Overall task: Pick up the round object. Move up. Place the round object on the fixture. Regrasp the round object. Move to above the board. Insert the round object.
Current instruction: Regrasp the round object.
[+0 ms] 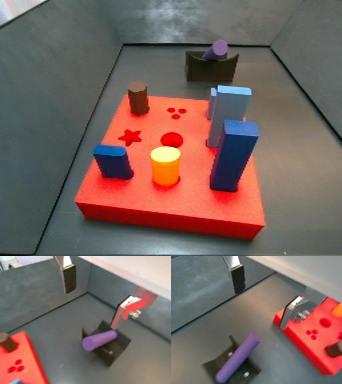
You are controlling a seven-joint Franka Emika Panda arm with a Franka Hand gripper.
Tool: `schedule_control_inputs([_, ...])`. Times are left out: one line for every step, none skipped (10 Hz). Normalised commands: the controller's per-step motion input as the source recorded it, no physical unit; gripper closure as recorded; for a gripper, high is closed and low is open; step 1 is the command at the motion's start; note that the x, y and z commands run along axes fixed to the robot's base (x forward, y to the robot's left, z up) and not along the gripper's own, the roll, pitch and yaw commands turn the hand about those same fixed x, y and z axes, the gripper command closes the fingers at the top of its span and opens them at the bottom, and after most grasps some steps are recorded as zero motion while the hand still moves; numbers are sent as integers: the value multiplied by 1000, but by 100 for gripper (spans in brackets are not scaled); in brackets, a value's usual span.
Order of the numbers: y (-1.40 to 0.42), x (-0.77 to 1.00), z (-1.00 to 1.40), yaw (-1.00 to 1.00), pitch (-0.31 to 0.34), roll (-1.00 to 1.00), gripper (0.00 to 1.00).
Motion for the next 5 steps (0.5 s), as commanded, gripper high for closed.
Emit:
schedule_control_inputs([-20,1,11,28,20,1000,0])
schedule_control_inputs([-18,8,11,30,27,1000,0])
schedule_control_inputs([-21,20,6,32,34,1000,0])
schedule_control_inputs([-20,32,1,35,44,1000,0])
schedule_control_inputs([-26,49,1,41,58,1000,0])
